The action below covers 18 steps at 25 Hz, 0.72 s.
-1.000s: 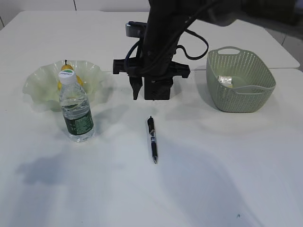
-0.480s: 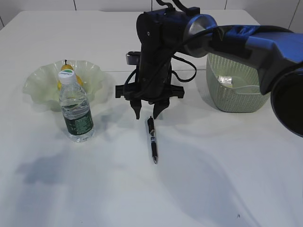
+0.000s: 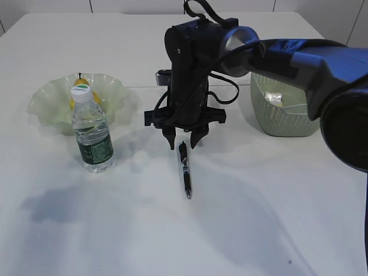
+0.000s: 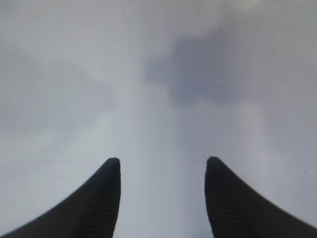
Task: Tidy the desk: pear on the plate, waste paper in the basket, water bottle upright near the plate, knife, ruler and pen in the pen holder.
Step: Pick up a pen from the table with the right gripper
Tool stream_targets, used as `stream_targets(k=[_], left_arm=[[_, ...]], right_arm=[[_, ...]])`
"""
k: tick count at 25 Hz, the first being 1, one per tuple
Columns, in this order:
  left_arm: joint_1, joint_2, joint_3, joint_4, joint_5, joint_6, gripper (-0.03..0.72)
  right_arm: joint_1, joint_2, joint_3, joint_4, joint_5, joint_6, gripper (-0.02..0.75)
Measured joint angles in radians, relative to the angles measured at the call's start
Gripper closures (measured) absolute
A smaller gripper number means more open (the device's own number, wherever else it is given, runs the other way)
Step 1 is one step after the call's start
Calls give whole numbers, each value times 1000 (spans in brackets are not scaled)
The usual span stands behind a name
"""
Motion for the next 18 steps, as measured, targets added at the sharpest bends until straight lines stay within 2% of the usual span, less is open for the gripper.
stream_targets(k=[18], left_arm=[[0, 0, 0, 0, -1, 0, 304]], right_arm=[[0, 49, -2, -16, 0, 6, 394]])
